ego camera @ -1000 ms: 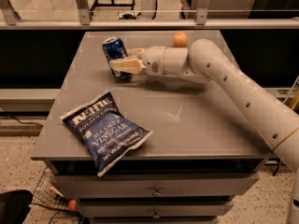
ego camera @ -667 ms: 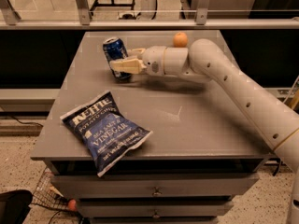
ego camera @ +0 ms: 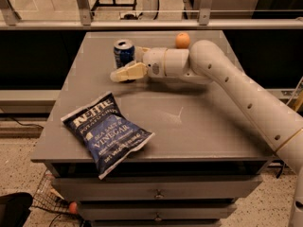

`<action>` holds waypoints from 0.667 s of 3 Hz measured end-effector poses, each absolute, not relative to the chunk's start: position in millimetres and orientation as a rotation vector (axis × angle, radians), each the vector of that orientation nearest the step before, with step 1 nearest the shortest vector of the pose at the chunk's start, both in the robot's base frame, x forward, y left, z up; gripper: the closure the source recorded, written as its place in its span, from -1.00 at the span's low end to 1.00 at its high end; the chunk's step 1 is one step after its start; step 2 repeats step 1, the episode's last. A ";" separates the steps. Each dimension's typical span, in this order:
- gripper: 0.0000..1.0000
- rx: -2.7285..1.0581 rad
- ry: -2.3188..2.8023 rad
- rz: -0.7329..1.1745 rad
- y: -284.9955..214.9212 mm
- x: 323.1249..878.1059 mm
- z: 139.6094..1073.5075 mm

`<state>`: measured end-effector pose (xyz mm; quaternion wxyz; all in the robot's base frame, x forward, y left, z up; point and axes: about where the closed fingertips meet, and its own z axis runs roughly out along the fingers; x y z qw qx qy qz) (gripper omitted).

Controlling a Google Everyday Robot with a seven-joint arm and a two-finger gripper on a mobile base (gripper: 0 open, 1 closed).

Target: Place pepsi can upright

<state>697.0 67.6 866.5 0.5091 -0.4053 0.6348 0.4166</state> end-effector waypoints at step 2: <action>-1.00 -0.976 1.529 1.004 67.7 697.0 866.5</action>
Offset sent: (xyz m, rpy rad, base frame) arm 0.0000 0.0000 0.0000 0.0000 0.0000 0.0000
